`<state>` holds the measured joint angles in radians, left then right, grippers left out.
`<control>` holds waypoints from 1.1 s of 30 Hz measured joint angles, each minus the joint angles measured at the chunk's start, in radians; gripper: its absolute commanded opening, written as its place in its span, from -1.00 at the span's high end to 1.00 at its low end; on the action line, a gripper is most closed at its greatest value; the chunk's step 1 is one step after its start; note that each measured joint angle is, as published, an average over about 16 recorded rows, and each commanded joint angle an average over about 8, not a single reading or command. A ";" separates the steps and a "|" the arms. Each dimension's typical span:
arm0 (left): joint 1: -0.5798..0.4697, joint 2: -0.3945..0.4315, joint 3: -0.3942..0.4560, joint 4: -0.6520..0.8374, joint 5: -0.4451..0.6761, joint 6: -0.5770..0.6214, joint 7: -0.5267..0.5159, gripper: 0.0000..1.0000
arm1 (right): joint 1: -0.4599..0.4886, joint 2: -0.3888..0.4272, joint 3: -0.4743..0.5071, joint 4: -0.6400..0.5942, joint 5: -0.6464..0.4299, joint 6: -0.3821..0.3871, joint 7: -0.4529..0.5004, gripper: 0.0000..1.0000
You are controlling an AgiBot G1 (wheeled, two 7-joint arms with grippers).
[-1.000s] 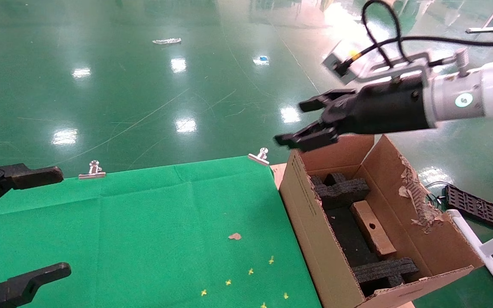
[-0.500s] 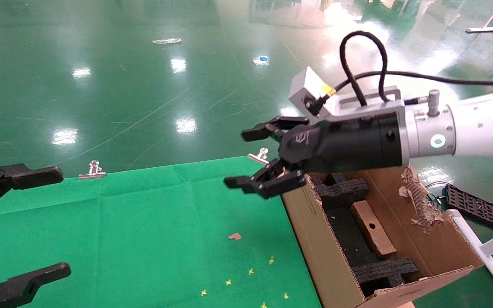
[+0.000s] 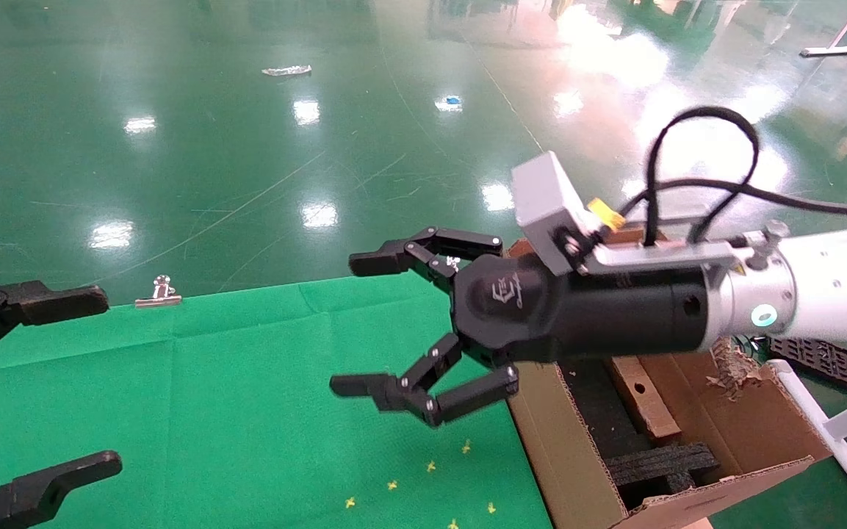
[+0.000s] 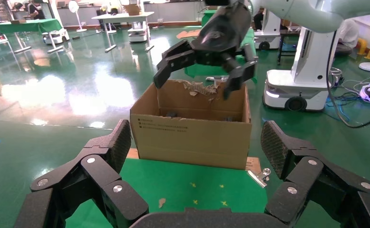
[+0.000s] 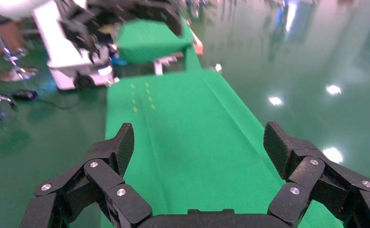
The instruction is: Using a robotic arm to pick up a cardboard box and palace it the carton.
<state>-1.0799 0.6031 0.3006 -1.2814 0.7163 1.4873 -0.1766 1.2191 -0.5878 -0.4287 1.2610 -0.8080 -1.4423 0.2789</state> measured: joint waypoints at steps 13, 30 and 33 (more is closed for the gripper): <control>0.000 0.000 0.000 0.000 0.000 0.000 0.000 -1.00 | -0.169 -0.027 0.173 0.026 0.090 -0.061 -0.098 -1.00; 0.000 0.000 0.000 0.000 0.000 -0.001 0.000 -1.00 | -0.154 -0.025 0.158 0.025 0.083 -0.056 -0.093 -1.00; 0.000 0.000 0.000 0.000 0.000 -0.001 0.000 -1.00 | -0.151 -0.024 0.155 0.024 0.081 -0.055 -0.092 -1.00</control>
<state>-1.0797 0.6028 0.3009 -1.2811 0.7159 1.4868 -0.1764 1.0682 -0.6122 -0.2733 1.2851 -0.7271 -1.4975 0.1871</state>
